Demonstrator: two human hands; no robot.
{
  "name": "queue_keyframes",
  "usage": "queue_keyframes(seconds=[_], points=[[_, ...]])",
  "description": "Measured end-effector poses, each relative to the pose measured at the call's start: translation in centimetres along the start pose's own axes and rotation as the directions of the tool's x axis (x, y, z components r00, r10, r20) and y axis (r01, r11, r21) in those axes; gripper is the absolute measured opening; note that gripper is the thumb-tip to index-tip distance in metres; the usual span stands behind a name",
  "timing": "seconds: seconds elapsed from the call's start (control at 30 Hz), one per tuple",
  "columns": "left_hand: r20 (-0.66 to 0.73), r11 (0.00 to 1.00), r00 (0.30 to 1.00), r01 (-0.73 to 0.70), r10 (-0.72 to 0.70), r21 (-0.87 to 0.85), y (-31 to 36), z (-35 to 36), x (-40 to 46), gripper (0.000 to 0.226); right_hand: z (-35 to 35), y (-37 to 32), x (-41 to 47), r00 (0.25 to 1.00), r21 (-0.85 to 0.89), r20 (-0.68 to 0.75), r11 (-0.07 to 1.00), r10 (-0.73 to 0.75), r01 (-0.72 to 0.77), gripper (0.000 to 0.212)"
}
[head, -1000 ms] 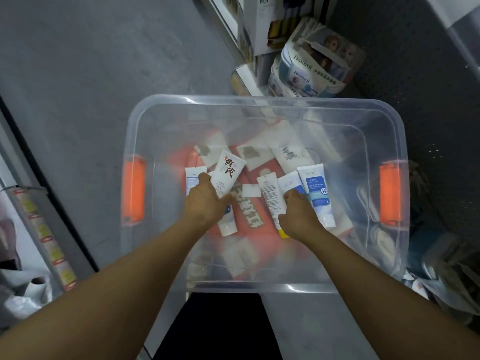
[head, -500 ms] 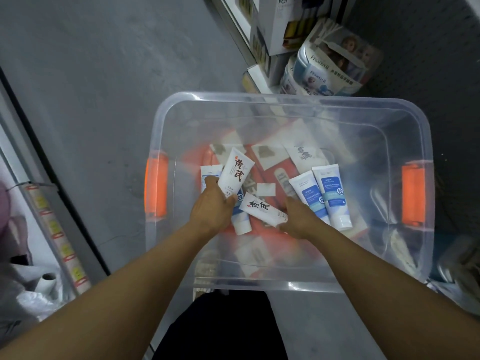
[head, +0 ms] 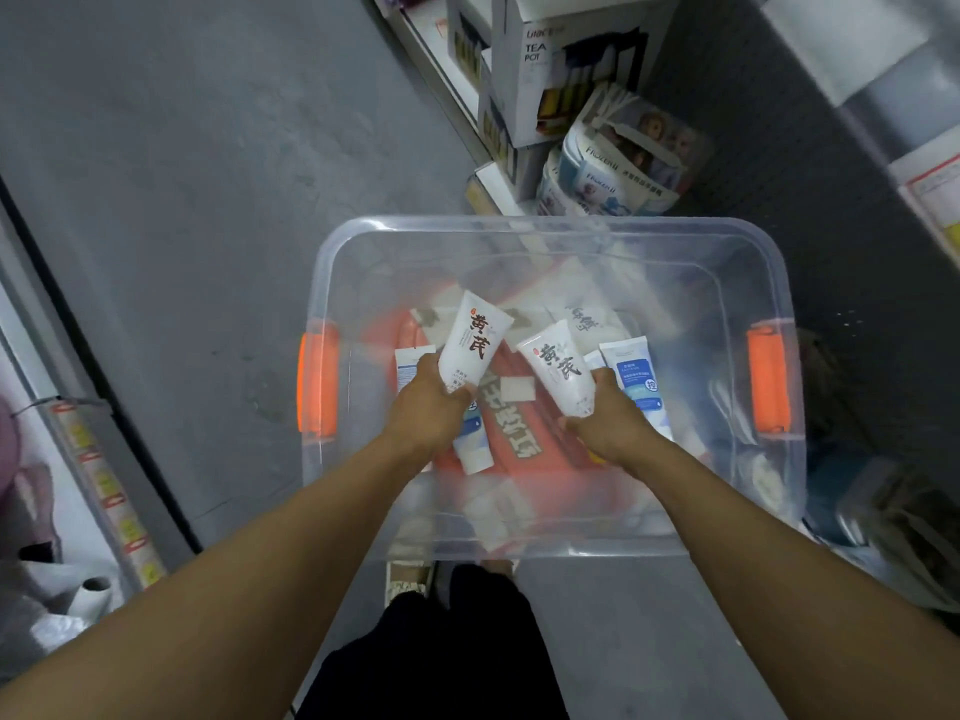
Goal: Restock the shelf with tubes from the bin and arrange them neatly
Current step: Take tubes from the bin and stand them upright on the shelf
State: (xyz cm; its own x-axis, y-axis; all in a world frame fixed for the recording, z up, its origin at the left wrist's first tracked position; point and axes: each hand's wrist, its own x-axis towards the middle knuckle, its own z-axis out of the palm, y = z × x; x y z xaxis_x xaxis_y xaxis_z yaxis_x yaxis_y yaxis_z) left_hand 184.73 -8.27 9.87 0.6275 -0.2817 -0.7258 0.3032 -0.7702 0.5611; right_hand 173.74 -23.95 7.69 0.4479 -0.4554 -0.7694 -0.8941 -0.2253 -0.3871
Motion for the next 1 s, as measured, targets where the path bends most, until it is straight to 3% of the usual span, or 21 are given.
queue_keyframes(seconds=[0.17,0.37,0.53,0.73,0.87,1.0], points=[[0.055,0.976,0.998,0.027,-0.016,-0.218,3.5,-1.7,-3.1,0.036,-2.8,-2.0,-4.9,0.997,0.369,-0.075,0.929,0.022,0.007,0.044],[0.093,0.979,0.983,-0.141,0.156,-0.148,7.6,-5.0,-8.1,0.036,-6.6,-5.2,-13.2,0.974,0.483,-0.221,0.861,-0.058,0.161,0.045],[0.048,0.940,0.944,-0.320,0.327,-0.117,12.2,-7.8,-12.9,0.044,-9.7,-8.2,-20.2,0.879,0.367,-0.454,0.869,-0.143,0.331,0.046],[0.012,0.845,0.849,-0.525,0.529,-0.106,18.7,-10.4,-19.4,0.050,-13.0,-10.0,-28.3,0.751,0.272,-0.619,0.834,-0.232,0.481,0.051],[-0.022,0.774,0.776,-0.630,0.630,-0.061,22.4,-11.0,-23.8,0.053,-14.7,-9.8,-32.9,0.660,0.188,-0.707,0.832,-0.255,0.522,0.048],[0.050,0.709,0.707,-0.705,0.705,-0.027,25.4,-10.6,-28.0,0.050,-16.5,-8.8,-37.1,0.575,0.153,-0.785,0.828,-0.229,0.539,0.048]])
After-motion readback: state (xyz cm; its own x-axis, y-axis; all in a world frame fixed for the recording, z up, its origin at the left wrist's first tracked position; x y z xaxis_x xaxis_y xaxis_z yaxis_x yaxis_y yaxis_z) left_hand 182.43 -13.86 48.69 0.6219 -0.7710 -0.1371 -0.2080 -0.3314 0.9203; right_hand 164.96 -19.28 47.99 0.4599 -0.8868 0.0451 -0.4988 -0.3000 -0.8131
